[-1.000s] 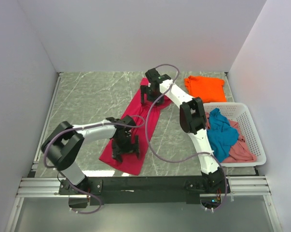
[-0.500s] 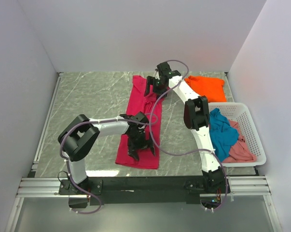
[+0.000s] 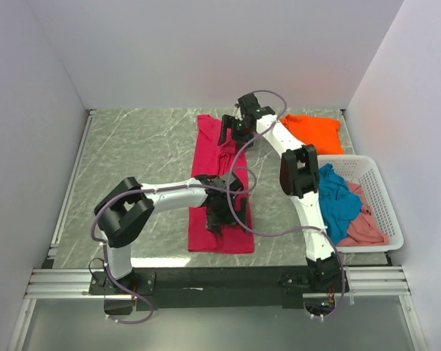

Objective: Fold and stack the t-shirts
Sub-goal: Fold the tshirt

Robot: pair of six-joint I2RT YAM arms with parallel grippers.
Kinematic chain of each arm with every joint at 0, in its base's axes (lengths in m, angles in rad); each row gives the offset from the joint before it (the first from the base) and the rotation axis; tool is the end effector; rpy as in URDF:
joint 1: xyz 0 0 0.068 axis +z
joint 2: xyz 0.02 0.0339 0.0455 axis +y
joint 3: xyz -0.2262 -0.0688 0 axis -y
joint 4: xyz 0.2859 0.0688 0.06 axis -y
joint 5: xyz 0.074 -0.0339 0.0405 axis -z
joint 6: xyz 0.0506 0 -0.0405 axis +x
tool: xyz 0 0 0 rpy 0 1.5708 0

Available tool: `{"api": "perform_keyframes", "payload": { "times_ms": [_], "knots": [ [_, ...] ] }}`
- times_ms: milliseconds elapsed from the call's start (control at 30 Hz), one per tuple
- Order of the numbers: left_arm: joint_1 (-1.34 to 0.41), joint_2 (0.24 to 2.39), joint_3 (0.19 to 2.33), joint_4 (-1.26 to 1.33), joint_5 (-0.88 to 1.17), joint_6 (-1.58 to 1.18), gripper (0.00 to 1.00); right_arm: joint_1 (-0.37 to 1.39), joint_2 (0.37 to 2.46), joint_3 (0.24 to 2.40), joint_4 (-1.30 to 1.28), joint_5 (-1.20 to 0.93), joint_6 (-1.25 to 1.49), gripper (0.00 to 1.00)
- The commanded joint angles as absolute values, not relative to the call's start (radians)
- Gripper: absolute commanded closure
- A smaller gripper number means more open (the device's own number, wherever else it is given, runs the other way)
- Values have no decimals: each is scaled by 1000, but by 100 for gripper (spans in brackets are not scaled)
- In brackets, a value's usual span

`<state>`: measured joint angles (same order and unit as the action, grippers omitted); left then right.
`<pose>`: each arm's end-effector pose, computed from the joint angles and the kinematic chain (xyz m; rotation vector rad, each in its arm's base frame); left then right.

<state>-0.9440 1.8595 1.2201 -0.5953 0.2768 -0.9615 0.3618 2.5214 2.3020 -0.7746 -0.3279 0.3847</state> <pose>0.2176 -0.3240 0.0921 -0.0452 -3.0395 0.6655 0.5205 0.2144 0.1391 -0.0993 2.6393 0.6917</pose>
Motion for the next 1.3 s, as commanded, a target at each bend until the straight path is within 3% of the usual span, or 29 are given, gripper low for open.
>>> {"api": "perform_keyframes", "payload": {
  "times_ms": [0, 100, 333, 600, 733, 867, 933, 1267],
  "knots": [
    [-959, 1723, 1266, -643, 108, -922, 1, 364, 2314, 2280, -769, -279, 377, 5],
    [-960, 1630, 1221, -688, 33, -911, 1, 365, 2173, 2163, -735, -183, 414, 4],
    [-948, 1335, 1020, -782, -187, -995, 1, 368, 1743, 1508, -513, -68, 527, 3],
    [-851, 1137, 706, -617, -14, -970, 1, 471, 1323, 875, -423, -37, 646, 4],
    [-851, 1134, 640, -548, 66, -962, 2, 578, 1229, 720, -403, -106, 690, 5],
    [-848, 1173, 603, -529, 78, -966, 24, 675, 1186, 680, -448, -89, 730, 5],
    [-845, 1187, 592, -505, 95, -966, 30, 695, 1172, 663, -460, -87, 759, 6],
    [-845, 1273, 591, -502, 95, -973, 47, 788, 1134, 546, -433, -170, 842, 10]
  ]
}}
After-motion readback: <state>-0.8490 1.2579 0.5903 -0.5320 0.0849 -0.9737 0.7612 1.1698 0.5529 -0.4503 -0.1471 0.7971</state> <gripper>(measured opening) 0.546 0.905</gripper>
